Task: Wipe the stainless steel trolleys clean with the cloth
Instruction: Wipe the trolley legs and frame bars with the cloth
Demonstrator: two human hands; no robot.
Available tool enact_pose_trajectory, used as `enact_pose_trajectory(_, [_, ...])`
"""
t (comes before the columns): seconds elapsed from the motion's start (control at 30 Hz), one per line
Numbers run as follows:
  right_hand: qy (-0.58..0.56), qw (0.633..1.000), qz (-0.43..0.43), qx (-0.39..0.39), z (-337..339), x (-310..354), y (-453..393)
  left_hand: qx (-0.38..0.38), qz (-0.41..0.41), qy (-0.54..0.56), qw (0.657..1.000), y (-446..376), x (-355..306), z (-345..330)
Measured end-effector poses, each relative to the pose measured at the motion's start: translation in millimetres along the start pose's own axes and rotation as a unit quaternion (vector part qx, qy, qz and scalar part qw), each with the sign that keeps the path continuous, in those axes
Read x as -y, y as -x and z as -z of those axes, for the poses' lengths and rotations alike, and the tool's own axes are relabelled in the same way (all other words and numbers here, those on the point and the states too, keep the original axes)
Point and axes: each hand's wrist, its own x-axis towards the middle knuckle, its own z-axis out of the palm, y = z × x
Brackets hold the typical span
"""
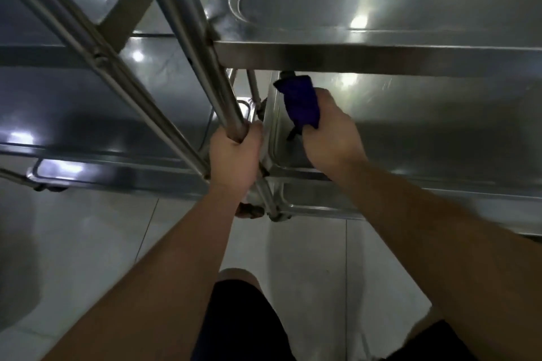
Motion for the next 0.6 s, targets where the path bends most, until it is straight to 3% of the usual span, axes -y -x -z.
enact_pose_trajectory(0.1, [0.087,0.987,0.095,0.100,-30,-13,-8,-0.035,-0.033,0.070,0.996,-4,13,-11])
enact_pose_trajectory(0.2, [0.148,0.932,0.049,0.327,-56,-34,-10,-0.066,-0.059,0.066,0.994,-9,19,-15])
enact_pose_trajectory(0.23, [0.173,0.912,0.061,0.366,-61,-40,-10,-0.075,-0.068,0.063,0.993,-11,20,-15])
enact_pose_trajectory(0.3, [0.204,0.904,0.110,0.360,-70,-50,-11,-0.094,-0.086,0.072,0.989,-13,22,-15])
enact_pose_trajectory(0.43, [0.314,0.897,0.152,0.272,-82,-66,-8,-0.116,-0.102,0.092,0.984,-17,25,-21])
enact_pose_trajectory(0.6, [0.339,0.922,0.084,0.166,-41,-104,-21,-0.137,-0.103,0.095,0.981,-17,28,-25])
